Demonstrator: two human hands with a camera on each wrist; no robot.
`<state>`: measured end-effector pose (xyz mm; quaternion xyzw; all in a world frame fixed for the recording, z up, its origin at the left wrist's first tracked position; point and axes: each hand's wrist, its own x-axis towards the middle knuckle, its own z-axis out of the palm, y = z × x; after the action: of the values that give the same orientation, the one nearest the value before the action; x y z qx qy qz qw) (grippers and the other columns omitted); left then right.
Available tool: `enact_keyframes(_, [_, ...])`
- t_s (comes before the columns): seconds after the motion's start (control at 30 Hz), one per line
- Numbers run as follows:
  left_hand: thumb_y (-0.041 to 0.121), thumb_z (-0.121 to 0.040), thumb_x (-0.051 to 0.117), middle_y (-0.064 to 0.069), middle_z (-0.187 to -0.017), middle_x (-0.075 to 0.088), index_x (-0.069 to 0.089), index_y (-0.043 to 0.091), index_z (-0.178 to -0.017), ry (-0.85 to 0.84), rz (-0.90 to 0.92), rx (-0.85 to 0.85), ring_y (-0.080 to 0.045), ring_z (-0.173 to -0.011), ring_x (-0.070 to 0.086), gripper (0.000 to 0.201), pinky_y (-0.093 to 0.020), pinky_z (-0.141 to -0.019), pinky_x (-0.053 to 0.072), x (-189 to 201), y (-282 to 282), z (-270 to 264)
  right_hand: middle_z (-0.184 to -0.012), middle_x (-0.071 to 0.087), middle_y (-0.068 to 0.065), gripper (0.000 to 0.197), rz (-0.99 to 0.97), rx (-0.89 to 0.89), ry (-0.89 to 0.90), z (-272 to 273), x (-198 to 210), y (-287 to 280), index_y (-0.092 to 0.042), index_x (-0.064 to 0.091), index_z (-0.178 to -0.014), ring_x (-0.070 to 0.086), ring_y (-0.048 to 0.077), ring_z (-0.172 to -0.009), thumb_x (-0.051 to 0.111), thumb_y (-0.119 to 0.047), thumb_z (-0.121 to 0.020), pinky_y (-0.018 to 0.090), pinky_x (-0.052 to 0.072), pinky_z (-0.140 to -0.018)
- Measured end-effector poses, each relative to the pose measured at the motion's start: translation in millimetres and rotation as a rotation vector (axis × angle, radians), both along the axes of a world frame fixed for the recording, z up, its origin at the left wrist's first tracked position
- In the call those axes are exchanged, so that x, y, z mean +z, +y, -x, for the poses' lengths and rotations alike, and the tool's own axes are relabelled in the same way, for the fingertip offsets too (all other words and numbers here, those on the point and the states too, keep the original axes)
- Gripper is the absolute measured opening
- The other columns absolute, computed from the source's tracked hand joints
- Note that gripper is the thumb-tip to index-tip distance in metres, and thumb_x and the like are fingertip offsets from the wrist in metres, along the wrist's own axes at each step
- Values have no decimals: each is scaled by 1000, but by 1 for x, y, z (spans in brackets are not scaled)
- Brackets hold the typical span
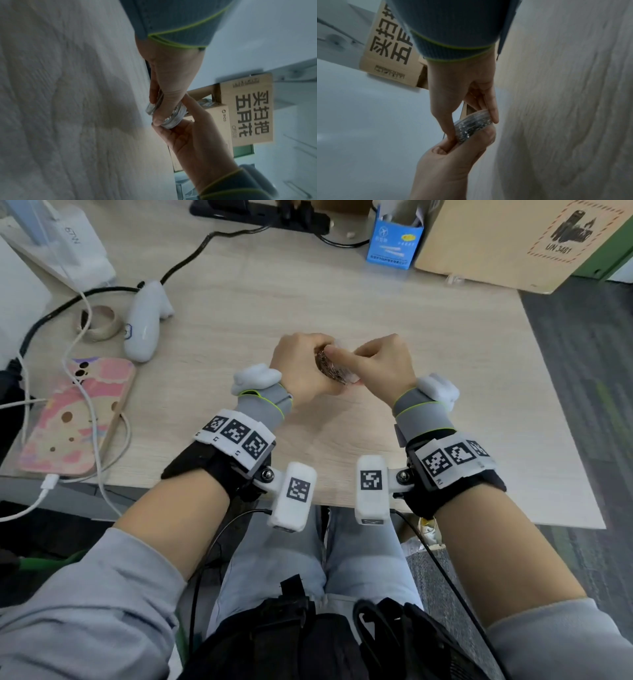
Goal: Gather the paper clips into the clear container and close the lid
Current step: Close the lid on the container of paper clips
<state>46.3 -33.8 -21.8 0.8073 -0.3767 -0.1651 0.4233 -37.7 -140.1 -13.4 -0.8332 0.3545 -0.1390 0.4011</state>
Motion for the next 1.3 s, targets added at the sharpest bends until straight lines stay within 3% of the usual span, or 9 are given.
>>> enact_keyframes(0.27, [52, -40, 72, 1, -81, 71, 68, 22, -90, -3, -26, 1, -17, -75, 63, 58, -25, -67, 46, 1, -10, 9, -48, 57, 0, 66, -75, -30, 113, 4, 5, -12, -9, 52, -52, 61, 21, -58, 60, -75, -59, 35, 47, -56])
enact_keyframes(0.33, [42, -43, 77, -3, -88, 72, 68, 20, -97, 44, -30, 0, -19, -84, 67, 58, -28, -72, 50, 0, -11, 9, -87, 67, 3, 70, -183, 26, 64, 6, 7, -16, -4, 68, -90, 69, 22, -89, 62, -69, -64, 41, 59, -74])
enact_keyframes(0.43, [34, -43, 81, -1, -93, 72, 67, 21, -103, 98, -20, 19, -17, -90, 67, 63, -30, -82, 54, -2, -12, 10, -133, 51, 3, 61, -325, 106, 32, 13, 12, -21, -14, 51, -132, 55, 16, -116, 71, -32, -77, 29, 58, -79])
enact_keyframes(0.6, [32, -43, 82, -4, -93, 74, 68, 22, -102, 113, -18, 19, -19, -89, 68, 61, -36, -82, 55, -2, -14, 12, -91, 62, 5, 52, -316, 155, 27, 16, 13, -25, -11, 63, -118, 63, 18, -80, 79, -14, -69, 30, 59, -77])
enact_keyframes(0.83, [47, -40, 64, -10, -79, 70, 67, 16, -90, -64, -45, -47, -31, -78, 60, 59, -40, -73, 50, 2, -19, 14, -69, 66, 20, 51, -255, 41, 54, 7, 4, -23, 3, 56, -61, 72, 32, -69, 73, -45, -64, 42, 54, -66])
enact_keyframes(1.07, [43, -43, 68, -6, -82, 71, 68, 17, -92, -53, -60, -33, -26, -81, 65, 55, -32, -72, 50, 4, -26, 14, -46, 66, 9, 67, -192, -77, 91, 11, 2, -27, -10, 49, -49, 73, 21, -67, 59, -75, -63, 31, 56, -70])
enact_keyframes(1.13, [39, -43, 76, -4, -87, 72, 68, 21, -98, -14, -70, -28, -21, -82, 65, 58, -29, -73, 50, 1, -26, 11, -63, 69, 11, 74, -175, -31, 62, 12, 4, -30, 5, 64, -67, 72, 26, -77, 61, -69, -68, 37, 59, -69])
enact_keyframes(1.23, [31, -43, 83, -3, -92, 73, 68, 22, -103, 67, -29, -3, -15, -82, 65, 62, -28, -76, 52, -3, -24, 7, -116, 61, 5, 59, -247, 119, 8, 17, 10, -29, -9, 59, -123, 65, 18, -97, 74, -40, -74, 31, 60, -76])
enact_keyframes(1.3, [32, -41, 81, -3, -91, 74, 68, 22, -102, 94, -8, 1, -16, -85, 67, 63, -31, -78, 54, -4, -23, 8, -116, 63, 8, 58, -223, 172, 23, 17, 11, -31, -11, 60, -124, 65, 18, -85, 79, -23, -71, 30, 60, -74])
